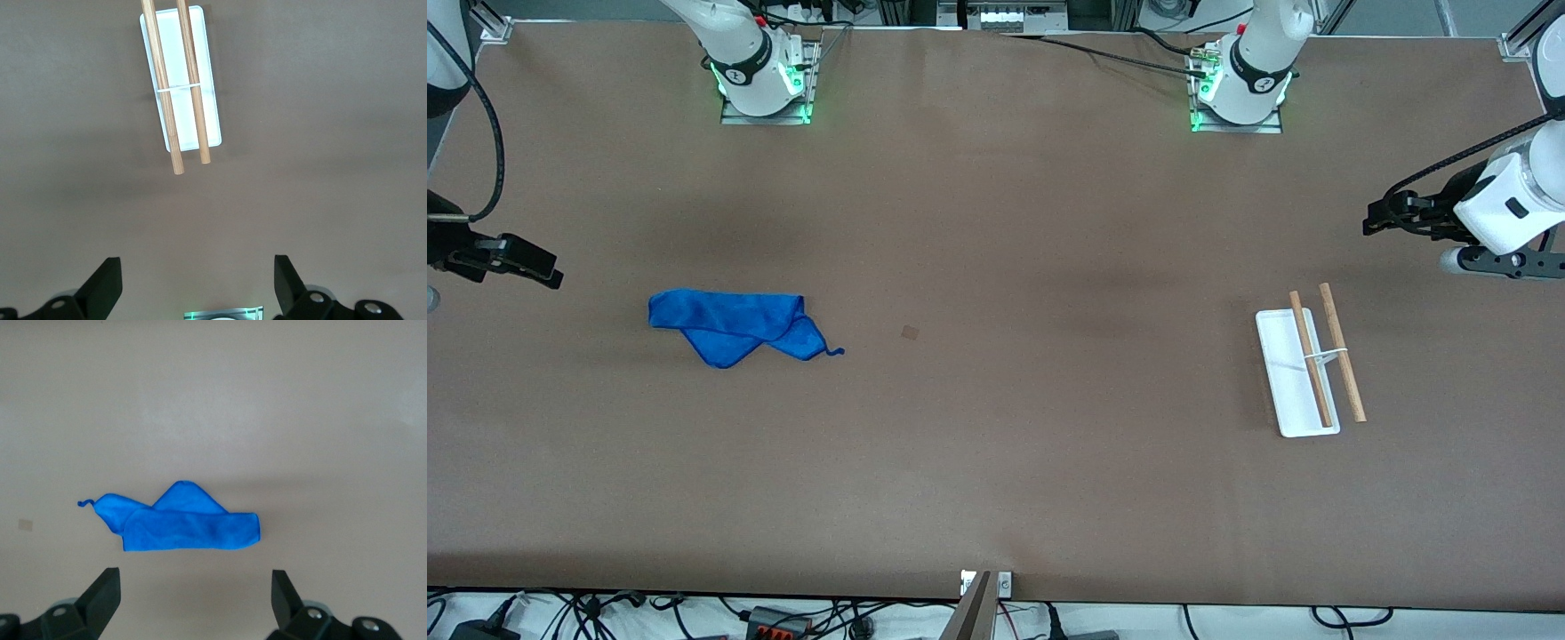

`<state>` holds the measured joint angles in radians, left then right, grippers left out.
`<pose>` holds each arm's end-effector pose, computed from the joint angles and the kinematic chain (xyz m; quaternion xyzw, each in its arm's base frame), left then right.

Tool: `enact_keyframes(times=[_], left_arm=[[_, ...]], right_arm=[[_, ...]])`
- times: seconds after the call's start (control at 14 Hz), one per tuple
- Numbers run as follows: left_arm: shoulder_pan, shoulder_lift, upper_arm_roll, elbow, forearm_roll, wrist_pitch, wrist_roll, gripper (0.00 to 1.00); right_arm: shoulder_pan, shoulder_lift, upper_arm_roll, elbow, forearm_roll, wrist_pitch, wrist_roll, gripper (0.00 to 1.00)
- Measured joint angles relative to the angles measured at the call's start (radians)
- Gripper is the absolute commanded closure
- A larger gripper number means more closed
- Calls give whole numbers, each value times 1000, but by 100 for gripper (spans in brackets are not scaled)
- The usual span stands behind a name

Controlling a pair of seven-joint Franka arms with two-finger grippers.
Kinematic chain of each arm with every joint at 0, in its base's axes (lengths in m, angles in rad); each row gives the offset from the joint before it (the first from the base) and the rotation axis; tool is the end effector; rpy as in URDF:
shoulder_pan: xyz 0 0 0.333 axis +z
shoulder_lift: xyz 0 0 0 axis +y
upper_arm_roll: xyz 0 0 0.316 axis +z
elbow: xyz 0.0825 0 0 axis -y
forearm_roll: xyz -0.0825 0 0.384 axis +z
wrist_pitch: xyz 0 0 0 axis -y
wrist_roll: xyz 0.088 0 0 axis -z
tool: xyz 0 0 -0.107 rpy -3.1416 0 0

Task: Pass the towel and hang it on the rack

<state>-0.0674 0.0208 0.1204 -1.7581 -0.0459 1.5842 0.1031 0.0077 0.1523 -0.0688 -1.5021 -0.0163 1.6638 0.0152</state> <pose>0.5470 0.0237 0.5268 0.9948 -0.0223 -0.0951 0.0291 0.6069 -0.0357 0.5770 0.9992 -0.0370 0.0046 0.0134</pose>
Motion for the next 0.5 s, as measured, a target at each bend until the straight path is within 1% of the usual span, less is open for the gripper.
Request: enact_keyframes(times=[0.28, 0.5], left_arm=[[0, 0, 0, 0, 0, 0, 0, 0], [0, 0, 0, 0, 0, 0, 0, 0]], right_arm=[[-4, -46, -10, -3, -1, -70, -49, 0], [-4, -70, -11, -36, -1, -69, -52, 0]])
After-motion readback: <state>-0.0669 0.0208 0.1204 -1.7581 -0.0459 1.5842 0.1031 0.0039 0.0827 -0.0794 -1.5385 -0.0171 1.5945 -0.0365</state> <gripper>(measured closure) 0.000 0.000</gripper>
